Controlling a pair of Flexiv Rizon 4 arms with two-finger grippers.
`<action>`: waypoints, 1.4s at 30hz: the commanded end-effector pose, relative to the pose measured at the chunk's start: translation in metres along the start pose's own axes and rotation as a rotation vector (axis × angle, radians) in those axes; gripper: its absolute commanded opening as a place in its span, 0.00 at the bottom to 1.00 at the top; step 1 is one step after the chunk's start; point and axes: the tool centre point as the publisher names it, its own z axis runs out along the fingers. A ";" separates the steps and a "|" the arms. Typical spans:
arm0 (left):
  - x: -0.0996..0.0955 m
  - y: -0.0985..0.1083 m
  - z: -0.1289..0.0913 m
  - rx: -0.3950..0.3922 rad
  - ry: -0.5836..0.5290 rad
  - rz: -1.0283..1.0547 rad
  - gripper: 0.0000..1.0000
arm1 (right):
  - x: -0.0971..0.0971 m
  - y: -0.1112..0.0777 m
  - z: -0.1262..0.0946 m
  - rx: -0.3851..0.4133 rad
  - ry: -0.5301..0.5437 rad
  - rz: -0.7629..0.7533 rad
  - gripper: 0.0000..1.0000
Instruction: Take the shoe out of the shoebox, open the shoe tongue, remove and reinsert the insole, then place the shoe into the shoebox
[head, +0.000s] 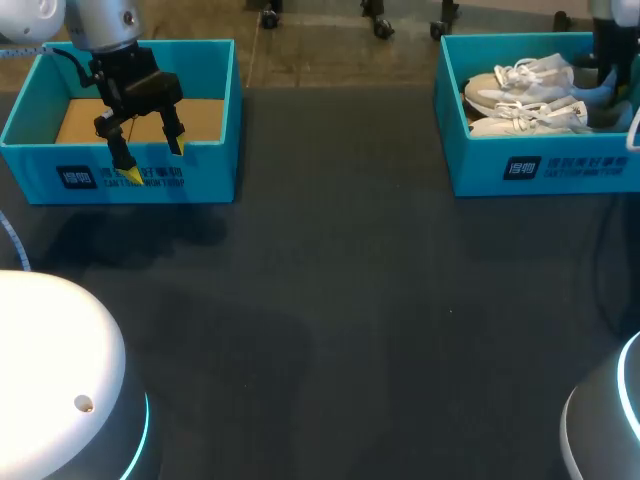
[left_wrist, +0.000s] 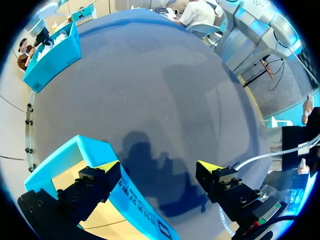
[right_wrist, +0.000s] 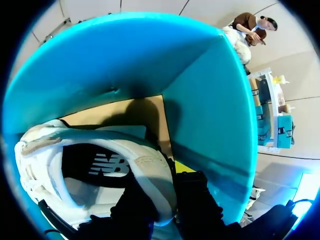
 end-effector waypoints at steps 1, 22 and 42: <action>0.000 0.000 -0.001 -0.002 0.002 0.001 1.00 | 0.006 0.008 0.008 0.063 0.007 -0.018 0.00; 0.000 0.000 -0.001 -0.002 0.002 0.001 1.00 | 0.007 -0.011 -0.036 0.010 0.101 -0.091 1.00; 0.000 0.000 -0.001 -0.002 0.002 0.001 1.00 | 0.026 -0.077 -0.108 -0.094 0.229 -0.265 1.00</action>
